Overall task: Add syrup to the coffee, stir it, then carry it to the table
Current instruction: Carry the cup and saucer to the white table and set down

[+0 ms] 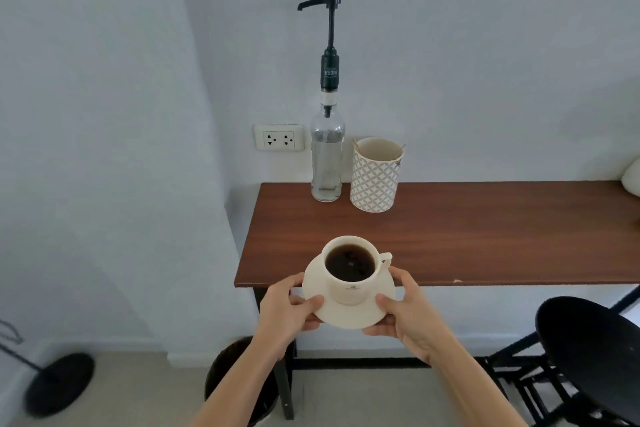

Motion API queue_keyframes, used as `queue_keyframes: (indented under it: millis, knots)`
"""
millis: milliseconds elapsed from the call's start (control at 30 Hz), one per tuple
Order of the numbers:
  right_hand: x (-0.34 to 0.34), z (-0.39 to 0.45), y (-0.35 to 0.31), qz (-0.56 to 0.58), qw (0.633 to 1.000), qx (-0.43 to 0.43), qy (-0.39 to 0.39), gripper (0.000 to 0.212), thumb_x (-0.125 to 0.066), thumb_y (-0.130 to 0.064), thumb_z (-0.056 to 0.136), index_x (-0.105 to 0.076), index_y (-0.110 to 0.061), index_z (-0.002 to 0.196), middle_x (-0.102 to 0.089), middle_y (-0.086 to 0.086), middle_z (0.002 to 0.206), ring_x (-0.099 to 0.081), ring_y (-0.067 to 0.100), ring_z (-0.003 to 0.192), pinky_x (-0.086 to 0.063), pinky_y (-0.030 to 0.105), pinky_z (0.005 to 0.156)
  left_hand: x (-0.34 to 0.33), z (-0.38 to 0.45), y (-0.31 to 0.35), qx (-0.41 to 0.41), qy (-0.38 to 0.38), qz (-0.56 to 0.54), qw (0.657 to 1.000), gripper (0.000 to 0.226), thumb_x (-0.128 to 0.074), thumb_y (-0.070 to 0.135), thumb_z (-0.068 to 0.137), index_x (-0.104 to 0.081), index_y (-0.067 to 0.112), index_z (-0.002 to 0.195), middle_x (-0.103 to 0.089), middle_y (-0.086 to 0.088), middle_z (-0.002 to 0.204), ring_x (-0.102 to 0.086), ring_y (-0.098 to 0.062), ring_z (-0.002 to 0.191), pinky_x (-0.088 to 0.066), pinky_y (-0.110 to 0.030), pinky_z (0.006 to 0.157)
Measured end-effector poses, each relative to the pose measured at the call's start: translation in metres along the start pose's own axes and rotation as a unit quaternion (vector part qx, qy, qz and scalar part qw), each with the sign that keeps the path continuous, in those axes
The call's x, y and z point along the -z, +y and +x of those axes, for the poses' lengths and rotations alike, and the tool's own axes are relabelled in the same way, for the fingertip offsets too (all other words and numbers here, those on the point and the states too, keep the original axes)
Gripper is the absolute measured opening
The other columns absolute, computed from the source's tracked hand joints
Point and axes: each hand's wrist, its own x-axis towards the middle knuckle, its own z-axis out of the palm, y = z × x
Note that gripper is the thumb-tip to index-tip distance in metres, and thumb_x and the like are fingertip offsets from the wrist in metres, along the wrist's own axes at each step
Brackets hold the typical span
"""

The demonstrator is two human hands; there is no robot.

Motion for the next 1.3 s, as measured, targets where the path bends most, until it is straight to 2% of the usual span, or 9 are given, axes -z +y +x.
queue_keyframes:
  millis: [133, 267, 433, 567, 700, 900, 1033, 1133, 1300]
  knots:
    - [-0.003, -0.007, -0.012, -0.037, 0.997, 0.014, -0.061, 0.045, -0.055, 0.003, 0.099, -0.044, -0.023, 0.134, -0.06, 0.016, 0.124, -0.074, 0.039, 0.091, -0.065, 0.045, 0.06, 0.001, -0.032, -0.001, 0.021, 0.065, -0.074, 0.995, 0.057, -0.079, 0.009, 0.087, -0.059, 0.017, 0.14, -0.08, -0.012, 0.093, -0.08, -0.025, 0.081, -0.066, -0.046, 0.083]
    - [-0.021, -0.02, -0.02, -0.076, 0.988, 0.017, -0.133, 0.045, -0.054, 0.004, 0.099, -0.044, -0.022, 0.135, -0.061, 0.009, 0.116, -0.075, 0.038, 0.088, -0.066, 0.047, 0.063, 0.013, -0.074, -0.005, 0.045, 0.137, -0.132, 0.981, 0.059, -0.077, 0.008, 0.088, -0.056, 0.016, 0.142, -0.079, -0.012, 0.086, -0.079, -0.023, 0.078, -0.066, -0.044, 0.084]
    - [-0.064, -0.046, -0.017, -0.118, 0.966, 0.008, -0.231, 0.046, -0.053, 0.003, 0.1, -0.043, -0.024, 0.137, -0.064, 0.019, 0.116, -0.078, 0.033, 0.077, -0.066, 0.044, 0.061, 0.042, -0.138, -0.023, 0.053, 0.225, -0.191, 0.954, 0.058, -0.078, 0.006, 0.088, -0.057, 0.014, 0.141, -0.077, -0.007, 0.075, -0.077, -0.014, 0.065, -0.064, -0.026, 0.064]
    - [-0.109, -0.078, -0.004, -0.135, 0.943, 0.0, -0.305, 0.048, -0.054, 0.002, 0.099, -0.043, -0.025, 0.138, -0.06, 0.022, 0.128, -0.076, 0.037, 0.085, -0.065, 0.041, 0.057, 0.071, -0.197, -0.045, 0.054, 0.298, -0.22, 0.927, 0.062, -0.079, 0.004, 0.086, -0.056, 0.014, 0.143, -0.078, -0.01, 0.077, -0.075, -0.015, 0.062, -0.064, -0.027, 0.063]
    - [-0.16, -0.126, 0.015, -0.148, 0.913, -0.014, -0.379, 0.047, -0.053, 0.004, 0.1, -0.044, -0.024, 0.136, -0.062, 0.021, 0.119, -0.075, 0.037, 0.085, -0.066, 0.042, 0.056, 0.099, -0.27, -0.068, 0.049, 0.368, -0.249, 0.894, 0.063, -0.079, 0.002, 0.086, -0.055, 0.011, 0.144, -0.078, -0.015, 0.08, -0.076, -0.016, 0.061, -0.061, -0.023, 0.057]
    - [-0.232, -0.224, 0.068, -0.184, 0.86, -0.02, -0.476, 0.045, -0.051, 0.004, 0.1, -0.044, -0.023, 0.136, -0.061, 0.027, 0.124, -0.075, 0.036, 0.079, -0.065, 0.038, 0.054, 0.137, -0.404, -0.11, 0.052, 0.461, -0.267, 0.845, 0.061, -0.075, -0.002, 0.088, -0.055, 0.01, 0.144, -0.075, -0.033, 0.099, -0.074, -0.029, 0.075, -0.064, -0.025, 0.057]
    - [-0.276, -0.306, 0.116, -0.196, 0.828, -0.037, -0.524, 0.047, -0.05, 0.007, 0.1, -0.043, -0.022, 0.136, -0.061, 0.027, 0.122, -0.072, 0.038, 0.079, -0.064, 0.036, 0.05, 0.157, -0.501, -0.149, 0.061, 0.513, -0.267, 0.814, 0.058, -0.075, -0.002, 0.088, -0.056, 0.01, 0.142, -0.076, -0.018, 0.082, -0.074, -0.015, 0.057, -0.064, -0.024, 0.057]
    - [-0.307, -0.365, 0.154, -0.197, 0.802, -0.062, -0.561, 0.046, -0.046, 0.008, 0.101, -0.043, -0.023, 0.134, -0.063, 0.021, 0.112, -0.069, 0.038, 0.082, -0.063, 0.035, 0.047, 0.172, -0.571, -0.178, 0.075, 0.546, -0.264, 0.791, 0.059, -0.076, 0.0, 0.088, -0.055, 0.011, 0.143, -0.076, -0.025, 0.091, -0.072, -0.012, 0.054, -0.063, -0.021, 0.056]
    - [-0.357, -0.455, 0.212, -0.231, 0.754, -0.079, -0.61, 0.05, -0.047, 0.008, 0.101, -0.039, -0.02, 0.142, -0.065, 0.021, 0.103, -0.072, 0.035, 0.073, -0.064, 0.037, 0.048, 0.193, -0.674, -0.226, 0.101, 0.603, -0.29, 0.736, 0.061, -0.077, 0.0, 0.087, -0.055, 0.011, 0.142, -0.074, -0.013, 0.083, -0.074, -0.015, 0.057, -0.063, -0.022, 0.054]
